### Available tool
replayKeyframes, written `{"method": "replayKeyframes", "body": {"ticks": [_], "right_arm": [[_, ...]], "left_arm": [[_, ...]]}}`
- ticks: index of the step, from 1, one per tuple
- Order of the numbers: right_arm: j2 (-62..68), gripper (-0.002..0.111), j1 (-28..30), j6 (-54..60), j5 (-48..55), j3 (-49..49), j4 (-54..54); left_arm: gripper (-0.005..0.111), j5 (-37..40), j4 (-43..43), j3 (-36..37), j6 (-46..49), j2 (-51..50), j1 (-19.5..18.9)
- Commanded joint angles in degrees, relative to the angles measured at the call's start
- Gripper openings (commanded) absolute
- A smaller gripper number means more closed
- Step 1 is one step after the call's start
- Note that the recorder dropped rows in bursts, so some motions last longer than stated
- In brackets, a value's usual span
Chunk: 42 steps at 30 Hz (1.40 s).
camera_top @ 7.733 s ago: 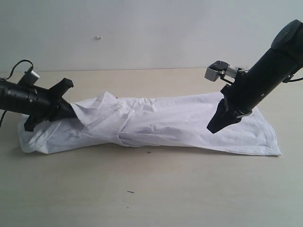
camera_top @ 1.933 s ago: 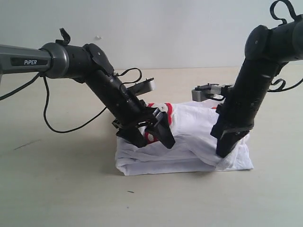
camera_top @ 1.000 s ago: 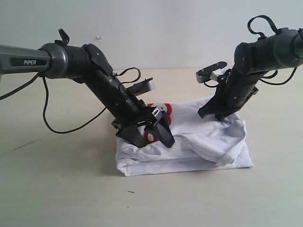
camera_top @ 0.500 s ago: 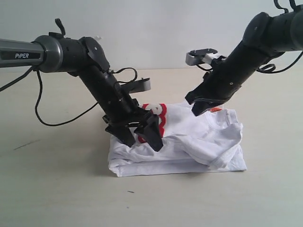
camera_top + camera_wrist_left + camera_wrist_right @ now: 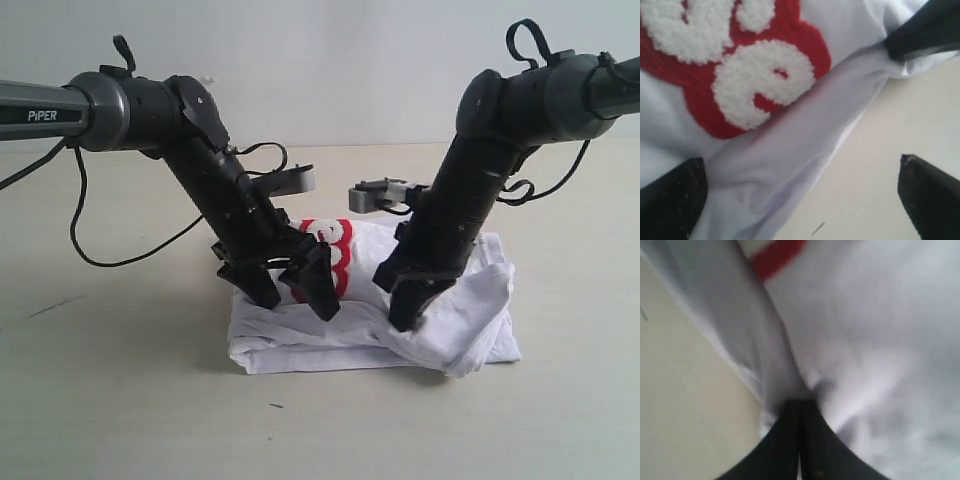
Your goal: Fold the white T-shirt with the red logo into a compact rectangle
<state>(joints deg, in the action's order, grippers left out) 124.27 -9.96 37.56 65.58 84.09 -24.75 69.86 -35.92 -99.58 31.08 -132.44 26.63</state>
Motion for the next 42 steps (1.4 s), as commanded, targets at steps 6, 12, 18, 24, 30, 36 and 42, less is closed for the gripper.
{"method": "replayKeyframes", "body": {"ticks": [6, 12, 18, 24, 30, 36, 42], "right_arm": [[0.6, 0.0, 0.0, -8.0, -0.2, 0.3, 11.0], [-1.9, 0.0, 0.0, -8.5, -2.6, 0.3, 10.4], [-8.2, 0.0, 0.0, -10.1, -10.5, 0.3, 6.4], [-6.2, 0.0, 0.0, -13.9, -14.4, 0.3, 11.1], [-1.0, 0.0, 0.0, -14.9, -15.9, 0.3, 10.1], [2.8, 0.0, 0.0, -10.4, -16.0, 0.3, 0.4], [3.9, 0.0, -0.1, -4.8, -16.1, 0.3, -9.4]], "left_arm": [[0.104, 0.1, 8.2, 0.3, -3.1, 0.9, -0.5], [0.104, 0.1, 8.5, 0.3, -3.0, 3.6, -2.1], [0.104, 0.1, 7.2, 0.3, -4.5, 7.2, -4.9], [0.104, 0.1, 6.6, 0.3, -4.7, 7.7, -4.8], [0.104, 0.1, 7.1, 0.3, -4.7, 7.7, -5.5], [0.104, 0.1, 6.9, 0.3, -4.7, 7.7, -5.5], [0.104, 0.1, 7.0, 0.3, -4.7, 7.7, -5.5]]}}
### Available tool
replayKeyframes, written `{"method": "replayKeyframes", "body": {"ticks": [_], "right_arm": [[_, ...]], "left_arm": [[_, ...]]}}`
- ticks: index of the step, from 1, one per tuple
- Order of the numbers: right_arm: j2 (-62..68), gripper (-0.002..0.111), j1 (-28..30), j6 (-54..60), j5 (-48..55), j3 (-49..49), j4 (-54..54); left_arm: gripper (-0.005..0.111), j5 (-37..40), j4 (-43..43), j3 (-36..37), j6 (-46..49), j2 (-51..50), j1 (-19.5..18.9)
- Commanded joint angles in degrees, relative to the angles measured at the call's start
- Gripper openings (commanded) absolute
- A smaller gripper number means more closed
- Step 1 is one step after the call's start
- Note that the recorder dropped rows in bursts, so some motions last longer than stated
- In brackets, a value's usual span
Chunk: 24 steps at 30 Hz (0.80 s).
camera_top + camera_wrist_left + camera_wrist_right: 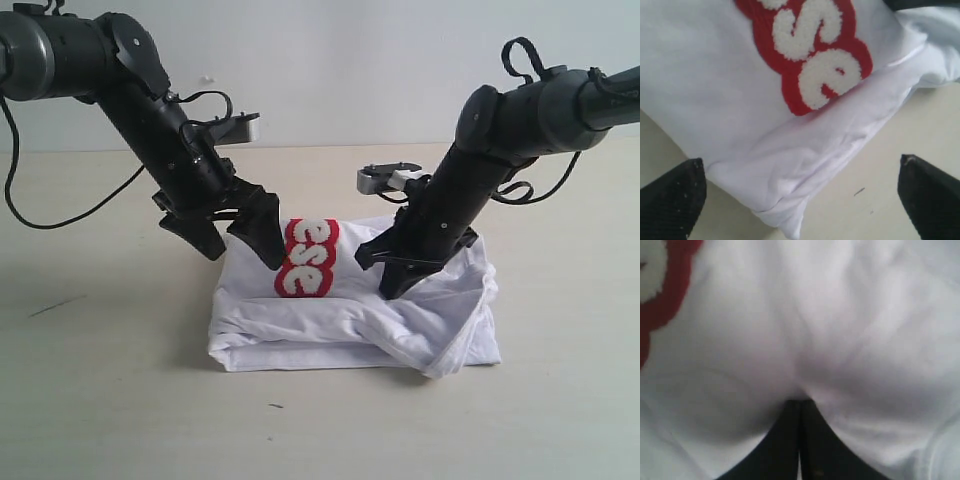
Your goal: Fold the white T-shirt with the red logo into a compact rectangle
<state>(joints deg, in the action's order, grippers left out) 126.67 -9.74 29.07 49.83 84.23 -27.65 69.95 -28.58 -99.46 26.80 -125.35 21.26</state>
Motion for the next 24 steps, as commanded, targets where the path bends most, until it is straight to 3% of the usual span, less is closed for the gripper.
{"method": "replayKeyframes", "body": {"ticks": [1, 8, 24], "right_arm": [[1.6, 0.0, -0.7, 4.7, -0.3, 0.2, -7.8], [1.9, 0.0, -3.5, 5.3, -4.8, 0.2, -7.7], [0.7, 0.0, -3.5, 2.6, -14.6, 0.2, -7.3]], "left_arm": [[0.104, 0.0, -0.3, 0.2, -0.4, 0.6, -0.1], [0.104, 0.0, 0.1, 0.2, -0.4, 0.6, -0.2], [0.104, 0.0, 0.1, 0.2, -0.5, 0.6, -0.2]]}}
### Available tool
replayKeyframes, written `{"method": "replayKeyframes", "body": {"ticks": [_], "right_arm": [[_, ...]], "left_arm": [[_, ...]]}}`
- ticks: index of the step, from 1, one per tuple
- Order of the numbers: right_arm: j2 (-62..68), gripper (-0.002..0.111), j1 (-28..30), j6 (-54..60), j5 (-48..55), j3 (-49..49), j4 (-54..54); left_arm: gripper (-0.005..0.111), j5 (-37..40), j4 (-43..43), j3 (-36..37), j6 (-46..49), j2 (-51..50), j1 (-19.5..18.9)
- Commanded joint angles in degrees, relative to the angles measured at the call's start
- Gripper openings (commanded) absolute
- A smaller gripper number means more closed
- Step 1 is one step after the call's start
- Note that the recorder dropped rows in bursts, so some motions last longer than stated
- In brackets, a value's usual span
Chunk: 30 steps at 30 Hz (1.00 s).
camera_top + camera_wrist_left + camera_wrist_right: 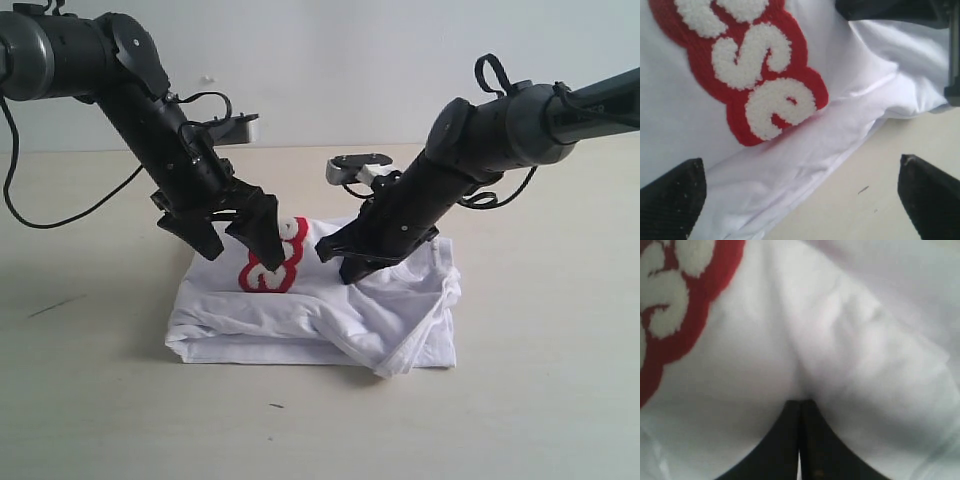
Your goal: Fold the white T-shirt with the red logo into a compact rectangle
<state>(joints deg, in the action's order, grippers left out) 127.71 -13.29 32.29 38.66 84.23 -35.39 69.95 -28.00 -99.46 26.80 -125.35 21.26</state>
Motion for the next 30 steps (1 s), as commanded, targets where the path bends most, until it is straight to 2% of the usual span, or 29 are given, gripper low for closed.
{"method": "replayKeyframes", "body": {"ticks": [1, 11, 19, 24, 30], "right_arm": [[-0.3, 0.0, 0.0, -0.6, -3.4, 0.2, 0.5], [-7.4, 0.0, 0.0, 1.2, -3.0, 0.2, 3.5], [-20.3, 0.0, 0.1, -6.0, -3.8, -2.7, 18.8], [-31.3, 0.0, 1.3, -6.0, -10.2, -11.6, 19.0], [-45.8, 0.0, 2.8, -6.0, -17.1, -23.1, 18.5]], "left_arm": [[0.104, 0.0, -0.5, 0.2, -0.5, 0.6, -0.2], [0.104, 0.0, 1.3, 0.2, 0.0, 2.1, -1.0], [0.104, -5.7, 1.4, 0.6, -3.4, 11.8, -3.7], [0.104, -11.3, 3.8, 6.0, -3.7, 20.4, -4.1], [0.104, -23.5, 4.6, 18.6, -4.8, 33.3, -4.1]]}}
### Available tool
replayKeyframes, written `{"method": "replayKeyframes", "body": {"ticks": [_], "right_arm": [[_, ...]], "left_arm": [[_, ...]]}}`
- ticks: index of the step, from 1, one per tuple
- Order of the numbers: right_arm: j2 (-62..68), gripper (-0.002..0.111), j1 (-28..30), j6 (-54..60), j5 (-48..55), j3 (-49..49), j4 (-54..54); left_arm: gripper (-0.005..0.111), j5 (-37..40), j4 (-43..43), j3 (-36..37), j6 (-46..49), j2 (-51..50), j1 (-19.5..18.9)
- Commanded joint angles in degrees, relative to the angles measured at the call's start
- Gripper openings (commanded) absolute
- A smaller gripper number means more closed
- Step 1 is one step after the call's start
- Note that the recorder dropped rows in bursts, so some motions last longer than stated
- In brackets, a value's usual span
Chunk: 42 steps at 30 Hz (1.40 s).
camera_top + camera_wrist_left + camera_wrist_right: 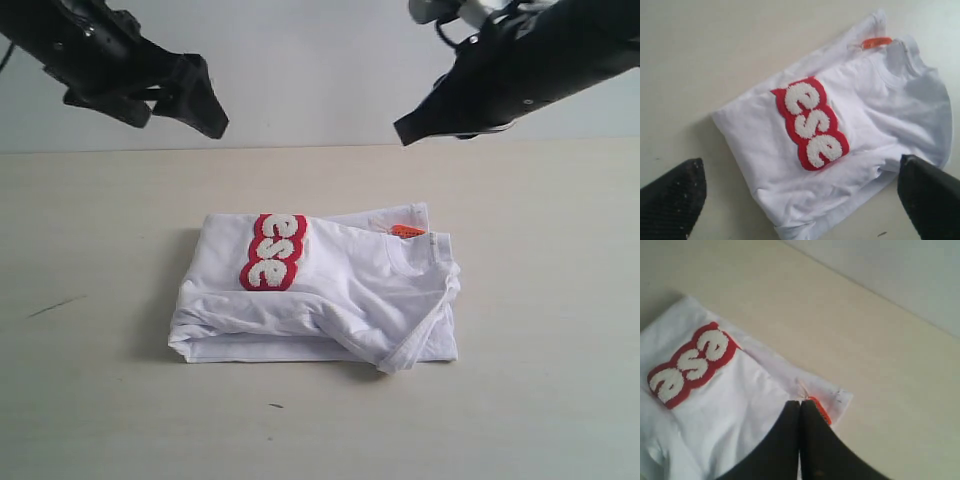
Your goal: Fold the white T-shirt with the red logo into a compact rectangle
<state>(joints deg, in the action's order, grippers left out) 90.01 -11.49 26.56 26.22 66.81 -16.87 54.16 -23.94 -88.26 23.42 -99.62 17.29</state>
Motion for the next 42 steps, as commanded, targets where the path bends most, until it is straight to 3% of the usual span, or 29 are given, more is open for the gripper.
{"method": "replayKeyframes", "body": {"ticks": [1, 5, 14, 21, 37, 39, 42], "right_arm": [[-10.7, 0.0, 1.3, -0.2, -5.6, -7.8, -0.2], [-19.6, 0.0, 1.6, -0.2, -6.3, -13.2, -0.3], [-41.1, 0.0, 1.6, 0.2, -12.9, -26.1, -0.3], [-53.9, 0.0, 1.6, 0.2, -13.0, -33.3, -0.3], [-56.6, 0.0, 1.6, 0.2, -12.8, -33.4, -0.5], [-56.6, 0.0, 1.6, 0.2, -12.8, -33.4, -0.5], [-56.6, 0.0, 1.6, 0.2, -12.8, -33.4, -0.5]], "left_arm": [[0.104, -9.9, 0.6, 10.4, -1.4, 10.1, -0.1], [0.104, -15.1, 0.6, 19.4, -1.9, 18.4, -0.1], [0.104, -35.8, 0.5, 42.5, -7.5, 39.8, -0.1], [0.104, -42.5, -0.7, 52.4, -9.1, 53.6, -0.1], [0.104, -42.3, 0.0, 53.8, -8.9, 56.3, -0.2], [0.104, -41.6, 0.7, 53.8, -8.9, 57.9, -2.1], [0.104, -39.5, 8.3, 54.8, -6.6, 62.0, -6.6]]}}
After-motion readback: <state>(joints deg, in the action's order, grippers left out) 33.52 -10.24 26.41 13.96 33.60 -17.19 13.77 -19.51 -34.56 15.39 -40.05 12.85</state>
